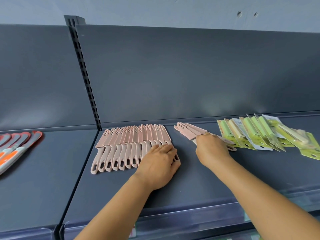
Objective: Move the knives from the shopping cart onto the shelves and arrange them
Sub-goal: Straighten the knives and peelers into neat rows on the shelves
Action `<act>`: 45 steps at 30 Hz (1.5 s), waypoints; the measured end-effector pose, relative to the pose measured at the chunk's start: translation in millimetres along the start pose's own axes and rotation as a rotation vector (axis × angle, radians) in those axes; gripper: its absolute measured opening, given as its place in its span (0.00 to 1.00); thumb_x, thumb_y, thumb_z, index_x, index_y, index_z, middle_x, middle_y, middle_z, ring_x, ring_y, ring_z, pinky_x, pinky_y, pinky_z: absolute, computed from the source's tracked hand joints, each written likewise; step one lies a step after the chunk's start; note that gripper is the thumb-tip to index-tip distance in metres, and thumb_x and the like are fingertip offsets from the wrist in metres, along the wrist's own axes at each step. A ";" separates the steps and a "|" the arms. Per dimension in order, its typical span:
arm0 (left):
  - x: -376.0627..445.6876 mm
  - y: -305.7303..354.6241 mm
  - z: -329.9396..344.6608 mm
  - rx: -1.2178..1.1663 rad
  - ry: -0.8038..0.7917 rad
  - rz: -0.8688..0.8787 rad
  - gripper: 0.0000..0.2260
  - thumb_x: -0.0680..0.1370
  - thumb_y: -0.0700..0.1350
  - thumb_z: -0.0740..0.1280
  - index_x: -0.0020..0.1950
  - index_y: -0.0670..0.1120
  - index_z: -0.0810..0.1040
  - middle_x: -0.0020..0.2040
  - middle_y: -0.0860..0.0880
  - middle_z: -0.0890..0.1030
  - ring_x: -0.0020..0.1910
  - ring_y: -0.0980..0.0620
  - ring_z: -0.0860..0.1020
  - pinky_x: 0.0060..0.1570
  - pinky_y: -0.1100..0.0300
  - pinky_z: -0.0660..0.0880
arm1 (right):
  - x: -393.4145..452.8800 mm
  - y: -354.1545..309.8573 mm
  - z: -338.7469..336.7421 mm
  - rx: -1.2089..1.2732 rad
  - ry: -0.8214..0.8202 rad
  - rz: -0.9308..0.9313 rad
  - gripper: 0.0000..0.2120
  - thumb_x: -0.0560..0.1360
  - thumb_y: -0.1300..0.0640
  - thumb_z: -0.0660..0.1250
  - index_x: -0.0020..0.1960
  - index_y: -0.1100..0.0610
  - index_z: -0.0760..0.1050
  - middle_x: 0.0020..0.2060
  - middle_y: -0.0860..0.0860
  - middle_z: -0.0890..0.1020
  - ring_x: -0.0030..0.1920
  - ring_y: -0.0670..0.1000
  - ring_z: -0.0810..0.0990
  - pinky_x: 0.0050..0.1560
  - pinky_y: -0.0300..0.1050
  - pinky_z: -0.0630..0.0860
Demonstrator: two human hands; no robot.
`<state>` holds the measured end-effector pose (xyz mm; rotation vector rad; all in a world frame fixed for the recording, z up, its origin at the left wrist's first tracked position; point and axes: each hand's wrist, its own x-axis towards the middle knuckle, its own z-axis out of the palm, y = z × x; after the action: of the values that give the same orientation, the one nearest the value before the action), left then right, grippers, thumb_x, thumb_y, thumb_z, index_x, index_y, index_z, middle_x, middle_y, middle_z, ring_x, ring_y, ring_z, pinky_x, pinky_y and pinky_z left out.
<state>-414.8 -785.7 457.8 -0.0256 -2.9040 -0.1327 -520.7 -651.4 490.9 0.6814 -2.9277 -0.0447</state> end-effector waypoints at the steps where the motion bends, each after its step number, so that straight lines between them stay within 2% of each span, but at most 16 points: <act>1: -0.5 -0.2 0.1 0.000 -0.005 -0.002 0.30 0.75 0.58 0.43 0.63 0.45 0.74 0.62 0.50 0.75 0.58 0.47 0.74 0.64 0.57 0.64 | 0.7 -1.9 -0.1 0.000 -0.002 0.003 0.12 0.77 0.64 0.62 0.59 0.59 0.75 0.53 0.56 0.79 0.53 0.57 0.79 0.45 0.47 0.76; 3: -1.5 -0.9 0.5 -0.011 -0.011 -0.017 0.23 0.79 0.55 0.48 0.62 0.45 0.74 0.61 0.50 0.75 0.58 0.47 0.73 0.64 0.57 0.64 | 2.2 -5.5 -3.3 0.110 0.018 0.031 0.10 0.77 0.63 0.61 0.57 0.59 0.76 0.50 0.56 0.81 0.50 0.57 0.79 0.41 0.46 0.75; 6: -1.4 -1.5 2.0 -0.035 -0.001 -0.018 0.16 0.81 0.51 0.55 0.61 0.45 0.74 0.61 0.50 0.74 0.58 0.47 0.73 0.65 0.57 0.63 | 3.9 -12.7 -9.1 0.482 -0.016 0.068 0.08 0.76 0.60 0.64 0.52 0.59 0.80 0.45 0.55 0.82 0.42 0.56 0.77 0.34 0.43 0.71; 9: -1.2 -1.0 2.0 -0.056 -0.006 -0.028 0.17 0.80 0.52 0.54 0.60 0.45 0.75 0.60 0.50 0.75 0.58 0.47 0.73 0.65 0.56 0.63 | 5.6 -23.8 -6.2 0.766 -0.083 0.054 0.10 0.73 0.64 0.63 0.50 0.64 0.81 0.46 0.63 0.82 0.39 0.58 0.76 0.38 0.49 0.74; 11: -2.1 0.1 1.0 -0.061 -0.009 -0.031 0.23 0.79 0.55 0.49 0.62 0.45 0.75 0.61 0.49 0.75 0.58 0.47 0.73 0.65 0.56 0.64 | 6.1 -29.3 -2.1 0.815 -0.123 0.066 0.08 0.71 0.67 0.62 0.45 0.67 0.79 0.39 0.66 0.79 0.34 0.56 0.69 0.33 0.46 0.66; 14: -2.5 1.2 0.9 -0.060 0.007 -0.025 0.30 0.75 0.57 0.43 0.62 0.44 0.76 0.62 0.48 0.75 0.58 0.46 0.74 0.64 0.55 0.65 | 8.7 -33.9 -1.2 0.791 -0.159 0.066 0.08 0.70 0.68 0.59 0.35 0.61 0.73 0.31 0.56 0.65 0.34 0.51 0.60 0.35 0.42 0.57; 18: -2.2 -0.1 2.3 -0.053 0.016 -0.029 0.32 0.73 0.58 0.41 0.62 0.44 0.75 0.62 0.49 0.75 0.58 0.46 0.73 0.65 0.56 0.63 | 11.3 -37.4 -2.6 0.679 -0.163 0.054 0.15 0.69 0.69 0.58 0.28 0.56 0.61 0.26 0.52 0.62 0.32 0.53 0.60 0.28 0.43 0.55; 20: -2.0 -0.8 2.8 -0.044 0.030 -0.026 0.32 0.73 0.58 0.41 0.63 0.44 0.75 0.62 0.48 0.75 0.58 0.46 0.73 0.65 0.56 0.63 | 12.6 -39.7 -0.1 0.631 -0.154 0.060 0.14 0.71 0.68 0.58 0.29 0.57 0.63 0.26 0.52 0.65 0.33 0.55 0.64 0.28 0.43 0.58; 22: -2.2 0.2 1.6 -0.043 0.036 -0.024 0.33 0.73 0.58 0.41 0.64 0.44 0.74 0.62 0.48 0.75 0.59 0.46 0.73 0.65 0.56 0.63 | 13.2 -40.4 1.5 0.619 -0.144 0.045 0.10 0.73 0.67 0.58 0.36 0.59 0.73 0.32 0.55 0.73 0.38 0.58 0.70 0.33 0.43 0.67; 24: -2.9 0.7 0.0 -0.048 0.036 -0.020 0.35 0.72 0.59 0.40 0.66 0.44 0.73 0.64 0.48 0.74 0.61 0.46 0.72 0.67 0.56 0.62 | 11.7 -36.6 3.5 0.661 -0.143 0.001 0.12 0.74 0.66 0.57 0.50 0.61 0.78 0.39 0.54 0.78 0.41 0.56 0.73 0.41 0.43 0.71; 28: -1.2 6.4 -9.2 -0.061 0.040 -0.005 0.31 0.76 0.60 0.46 0.73 0.45 0.65 0.72 0.47 0.67 0.72 0.47 0.64 0.72 0.58 0.53 | 4.9 -26.6 3.3 0.642 -0.183 -0.126 0.18 0.76 0.62 0.56 0.58 0.49 0.78 0.53 0.50 0.81 0.51 0.54 0.78 0.52 0.47 0.77; 31: 6.5 11.9 -10.1 -0.039 0.021 0.011 0.23 0.80 0.56 0.56 0.71 0.45 0.67 0.71 0.47 0.67 0.72 0.48 0.63 0.72 0.58 0.52 | 3.5 -21.5 1.3 0.595 -0.079 -0.090 0.18 0.78 0.62 0.57 0.64 0.49 0.76 0.62 0.51 0.78 0.60 0.54 0.75 0.60 0.47 0.74; 33: 10.4 14.3 -6.7 -0.013 -0.006 0.021 0.26 0.79 0.59 0.50 0.66 0.44 0.72 0.67 0.47 0.72 0.67 0.48 0.68 0.69 0.58 0.56 | 4.7 -12.3 0.9 0.400 0.017 -0.022 0.18 0.79 0.59 0.58 0.69 0.51 0.71 0.66 0.51 0.73 0.65 0.54 0.69 0.63 0.47 0.69; 36: 10.5 16.6 -3.7 -0.015 -0.016 0.035 0.35 0.72 0.61 0.40 0.64 0.44 0.74 0.64 0.48 0.74 0.63 0.47 0.72 0.67 0.58 0.59 | 6.2 6.0 6.4 0.157 -0.003 0.017 0.17 0.78 0.59 0.61 0.67 0.53 0.69 0.64 0.51 0.72 0.62 0.56 0.68 0.59 0.48 0.71; 42: 11.5 14.8 -2.1 -0.010 0.002 0.006 0.20 0.80 0.55 0.55 0.66 0.45 0.73 0.66 0.49 0.72 0.64 0.48 0.71 0.68 0.60 0.58 | 6.9 18.7 5.2 0.179 0.038 0.015 0.07 0.77 0.60 0.63 0.55 0.56 0.76 0.53 0.54 0.77 0.51 0.56 0.76 0.41 0.44 0.70; 45: 10.8 16.4 -3.9 -0.029 0.019 -0.005 0.20 0.80 0.53 0.55 0.66 0.44 0.73 0.66 0.49 0.73 0.63 0.48 0.71 0.67 0.60 0.58 | 8.7 20.4 -3.4 0.177 0.023 0.052 0.04 0.77 0.61 0.63 0.50 0.57 0.76 0.48 0.55 0.78 0.43 0.55 0.73 0.38 0.43 0.66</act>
<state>-424.0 -769.6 465.6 -0.0222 -2.8836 -0.1756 -536.9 -637.0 496.6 0.6240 -2.9502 0.2291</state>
